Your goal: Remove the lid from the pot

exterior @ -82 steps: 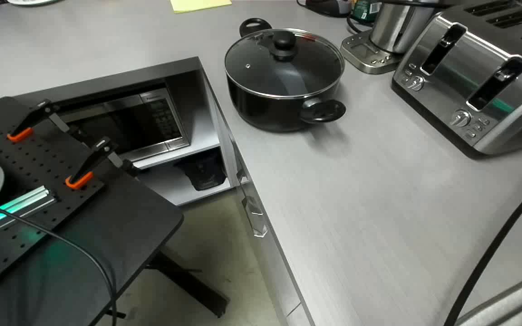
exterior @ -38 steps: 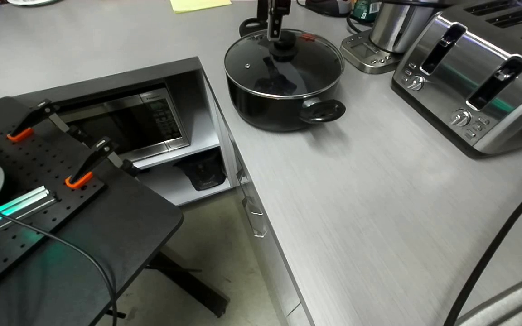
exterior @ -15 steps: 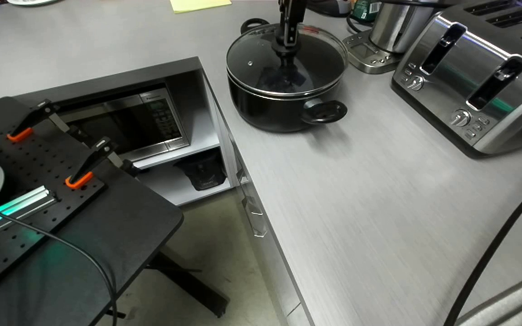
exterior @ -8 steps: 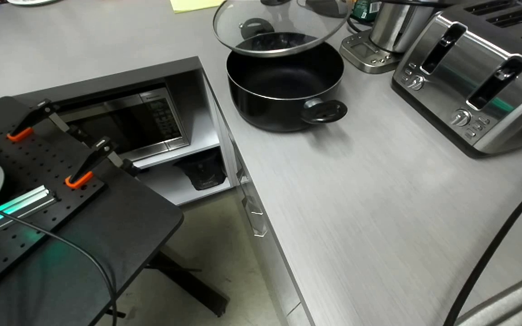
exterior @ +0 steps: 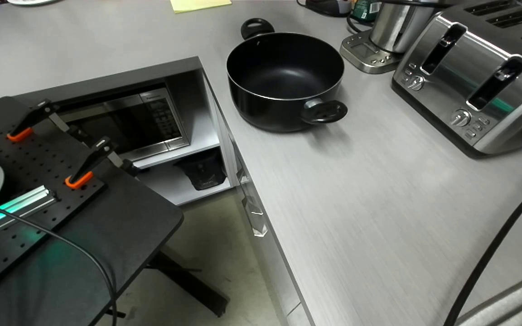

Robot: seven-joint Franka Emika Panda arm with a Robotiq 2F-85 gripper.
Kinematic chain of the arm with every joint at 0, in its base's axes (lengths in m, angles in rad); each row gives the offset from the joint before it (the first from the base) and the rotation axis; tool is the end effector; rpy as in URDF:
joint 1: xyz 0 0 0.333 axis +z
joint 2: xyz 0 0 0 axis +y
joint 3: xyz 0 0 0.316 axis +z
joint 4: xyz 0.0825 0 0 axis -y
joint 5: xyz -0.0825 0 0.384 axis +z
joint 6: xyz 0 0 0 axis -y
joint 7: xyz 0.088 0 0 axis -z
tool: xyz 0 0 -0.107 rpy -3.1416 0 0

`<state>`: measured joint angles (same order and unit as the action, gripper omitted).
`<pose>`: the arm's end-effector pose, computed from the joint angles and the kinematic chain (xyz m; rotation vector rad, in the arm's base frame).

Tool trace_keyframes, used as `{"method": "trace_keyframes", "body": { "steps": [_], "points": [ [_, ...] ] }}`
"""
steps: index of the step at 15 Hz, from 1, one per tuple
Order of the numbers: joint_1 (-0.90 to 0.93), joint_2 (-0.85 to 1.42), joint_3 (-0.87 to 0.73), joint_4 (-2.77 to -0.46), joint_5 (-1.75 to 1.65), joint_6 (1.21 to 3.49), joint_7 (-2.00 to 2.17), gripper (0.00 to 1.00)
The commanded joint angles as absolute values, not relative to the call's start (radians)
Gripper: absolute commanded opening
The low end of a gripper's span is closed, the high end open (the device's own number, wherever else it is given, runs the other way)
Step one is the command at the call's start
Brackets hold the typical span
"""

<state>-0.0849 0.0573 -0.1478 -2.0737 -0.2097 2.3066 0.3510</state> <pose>0.5589 -0.1359 0.4204 2.8875 -0.6690 0.2756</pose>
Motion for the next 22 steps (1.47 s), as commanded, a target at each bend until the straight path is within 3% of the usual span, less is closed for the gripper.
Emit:
{"method": "trace_keyframes", "body": {
  "steps": [1, 14, 22],
  "points": [
    [-0.035, 0.097, -0.084, -1.990, -0.233, 2.249, 0.360, 0.24],
    [0.074, 0.604, -0.070, -1.503, -0.218, 2.097, 0.365, 0.24],
    [0.058, 0.814, -0.097, -1.360, -0.190, 2.065, 0.323, 0.24]
  ]
}}
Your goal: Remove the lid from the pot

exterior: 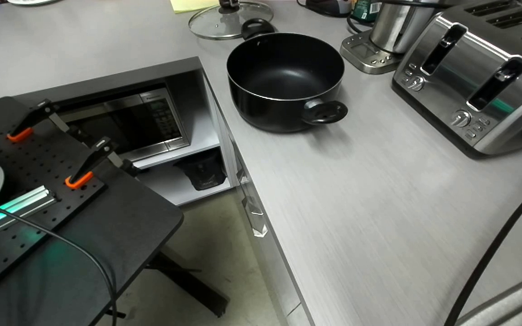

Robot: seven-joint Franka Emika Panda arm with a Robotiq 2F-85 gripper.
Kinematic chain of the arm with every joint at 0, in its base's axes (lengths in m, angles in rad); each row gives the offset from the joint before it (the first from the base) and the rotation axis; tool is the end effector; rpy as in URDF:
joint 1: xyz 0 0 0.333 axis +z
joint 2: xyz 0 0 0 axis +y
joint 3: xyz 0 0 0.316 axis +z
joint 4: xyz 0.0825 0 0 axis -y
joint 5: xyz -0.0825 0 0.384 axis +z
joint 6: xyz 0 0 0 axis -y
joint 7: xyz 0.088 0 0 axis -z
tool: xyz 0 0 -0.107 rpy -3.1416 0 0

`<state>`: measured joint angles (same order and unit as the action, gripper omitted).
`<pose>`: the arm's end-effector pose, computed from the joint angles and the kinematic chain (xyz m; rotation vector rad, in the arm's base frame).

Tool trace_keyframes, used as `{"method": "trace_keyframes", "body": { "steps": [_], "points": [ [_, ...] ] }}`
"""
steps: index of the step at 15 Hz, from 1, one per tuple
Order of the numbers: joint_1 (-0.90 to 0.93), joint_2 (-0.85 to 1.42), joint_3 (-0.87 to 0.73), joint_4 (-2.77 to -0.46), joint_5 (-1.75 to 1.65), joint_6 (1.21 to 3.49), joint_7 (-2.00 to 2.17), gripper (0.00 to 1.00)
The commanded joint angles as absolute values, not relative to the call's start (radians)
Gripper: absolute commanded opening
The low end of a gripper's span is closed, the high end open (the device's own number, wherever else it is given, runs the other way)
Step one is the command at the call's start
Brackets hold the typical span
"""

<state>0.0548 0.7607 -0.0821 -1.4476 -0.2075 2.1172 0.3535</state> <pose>0.7139 -0.0186 0.2309 2.8778 -0.3535 -0.0747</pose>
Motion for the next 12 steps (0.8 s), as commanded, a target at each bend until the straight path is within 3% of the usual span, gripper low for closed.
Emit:
{"method": "trace_keyframes", "body": {
  "steps": [1, 12],
  "points": [
    [0.055, 0.825, -0.097, -1.356, -0.187, 2.069, 0.317, 0.24],
    [0.004, 0.855, -0.068, -1.391, -0.124, 2.137, 0.190, 0.24]
  ]
}}
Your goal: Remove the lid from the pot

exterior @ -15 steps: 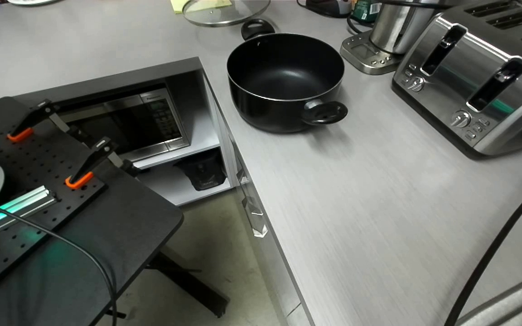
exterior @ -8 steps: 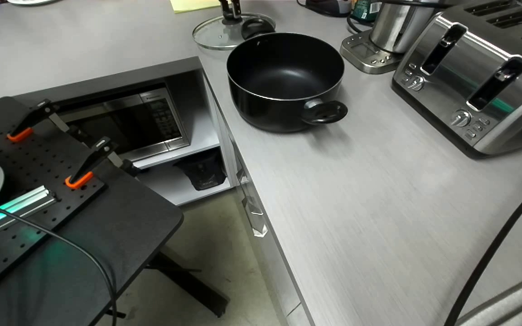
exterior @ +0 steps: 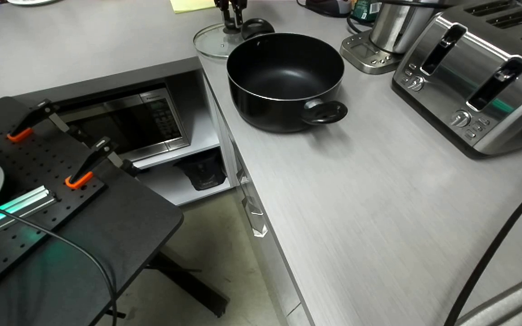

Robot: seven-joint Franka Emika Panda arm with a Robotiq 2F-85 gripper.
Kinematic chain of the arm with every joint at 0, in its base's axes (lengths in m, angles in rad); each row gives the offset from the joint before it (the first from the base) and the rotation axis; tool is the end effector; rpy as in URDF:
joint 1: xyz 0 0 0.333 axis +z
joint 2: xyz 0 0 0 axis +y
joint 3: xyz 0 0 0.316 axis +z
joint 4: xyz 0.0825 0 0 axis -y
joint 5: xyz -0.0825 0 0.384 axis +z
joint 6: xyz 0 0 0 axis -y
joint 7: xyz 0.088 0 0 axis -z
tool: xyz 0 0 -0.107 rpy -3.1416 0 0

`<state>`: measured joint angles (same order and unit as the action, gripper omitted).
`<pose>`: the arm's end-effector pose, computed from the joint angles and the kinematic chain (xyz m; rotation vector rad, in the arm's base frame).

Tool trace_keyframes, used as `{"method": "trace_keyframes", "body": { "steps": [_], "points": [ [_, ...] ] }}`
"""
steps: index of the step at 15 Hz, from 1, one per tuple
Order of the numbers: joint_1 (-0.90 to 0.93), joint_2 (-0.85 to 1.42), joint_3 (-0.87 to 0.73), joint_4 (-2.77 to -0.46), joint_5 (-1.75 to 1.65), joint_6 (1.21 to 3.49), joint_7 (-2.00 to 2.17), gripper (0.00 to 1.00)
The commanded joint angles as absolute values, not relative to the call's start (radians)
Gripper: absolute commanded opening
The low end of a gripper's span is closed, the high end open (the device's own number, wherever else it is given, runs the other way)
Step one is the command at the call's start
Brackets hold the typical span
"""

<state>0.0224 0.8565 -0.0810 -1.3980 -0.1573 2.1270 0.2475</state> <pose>0.7160 -0.0381 0.1840 2.9222 -0.2789 -0.1580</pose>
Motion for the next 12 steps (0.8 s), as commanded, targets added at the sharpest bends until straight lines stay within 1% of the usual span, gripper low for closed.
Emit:
{"method": "trace_keyframes", "body": {
  "steps": [1, 8, 9, 10, 11, 12],
  "points": [
    [0.000, 0.856, -0.066, -1.395, -0.117, 2.143, 0.179, 0.24],
    [-0.016, 0.854, -0.062, -1.417, -0.089, 2.167, 0.126, 0.24],
    [-0.017, 0.853, -0.061, -1.420, -0.087, 2.169, 0.120, 0.36],
    [-0.017, 0.851, -0.062, -1.423, -0.087, 2.173, 0.118, 0.55],
    [-0.018, 0.849, -0.061, -1.425, -0.087, 2.174, 0.116, 0.73],
    [-0.017, 0.845, -0.062, -1.431, -0.089, 2.178, 0.114, 0.80]
  ]
}}
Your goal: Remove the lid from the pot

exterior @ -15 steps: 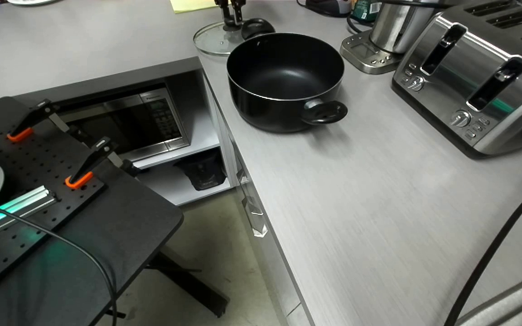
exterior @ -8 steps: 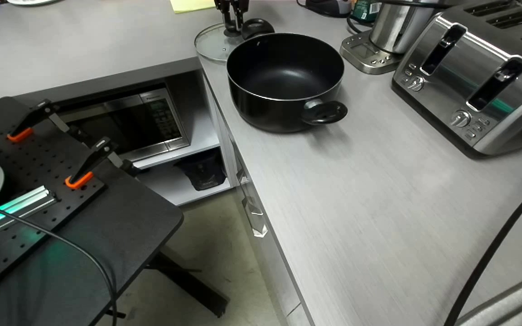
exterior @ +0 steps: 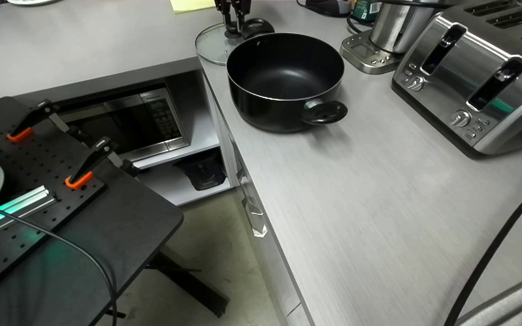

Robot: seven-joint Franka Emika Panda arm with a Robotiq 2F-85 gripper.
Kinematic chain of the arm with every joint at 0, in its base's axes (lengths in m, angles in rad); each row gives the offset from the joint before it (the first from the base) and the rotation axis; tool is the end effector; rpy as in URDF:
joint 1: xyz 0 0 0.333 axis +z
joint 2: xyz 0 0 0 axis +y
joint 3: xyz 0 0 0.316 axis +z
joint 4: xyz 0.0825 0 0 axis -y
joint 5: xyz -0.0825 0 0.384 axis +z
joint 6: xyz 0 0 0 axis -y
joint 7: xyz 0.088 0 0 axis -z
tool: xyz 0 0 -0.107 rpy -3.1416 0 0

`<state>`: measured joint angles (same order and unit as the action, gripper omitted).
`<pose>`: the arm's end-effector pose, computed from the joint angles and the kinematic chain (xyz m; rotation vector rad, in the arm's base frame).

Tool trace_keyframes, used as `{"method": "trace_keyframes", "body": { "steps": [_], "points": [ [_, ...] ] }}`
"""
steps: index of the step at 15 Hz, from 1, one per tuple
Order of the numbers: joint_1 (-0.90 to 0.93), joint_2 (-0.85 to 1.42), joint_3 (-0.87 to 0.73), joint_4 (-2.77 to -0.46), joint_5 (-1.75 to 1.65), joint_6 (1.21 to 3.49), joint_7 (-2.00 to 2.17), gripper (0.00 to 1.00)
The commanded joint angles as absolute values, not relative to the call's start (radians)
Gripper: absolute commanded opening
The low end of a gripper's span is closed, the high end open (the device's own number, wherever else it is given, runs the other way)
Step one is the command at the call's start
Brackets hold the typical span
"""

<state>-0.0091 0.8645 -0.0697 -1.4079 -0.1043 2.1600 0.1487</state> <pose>0.7145 -0.0514 0.1758 2.9883 -0.2142 -0.1595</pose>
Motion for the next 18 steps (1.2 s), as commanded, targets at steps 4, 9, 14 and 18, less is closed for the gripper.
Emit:
{"method": "trace_keyframes", "body": {
  "steps": [4, 9, 14, 18],
  "points": [
    [-0.018, 0.798, -0.057, -1.495, -0.090, 2.224, 0.093, 0.98],
    [-0.021, 0.648, -0.039, -1.732, -0.101, 2.378, 0.007, 1.00],
    [-0.040, 0.474, -0.003, -1.980, -0.092, 2.481, -0.107, 1.00],
    [-0.061, 0.321, 0.029, -2.186, -0.072, 2.551, -0.186, 1.00]
  ]
}}
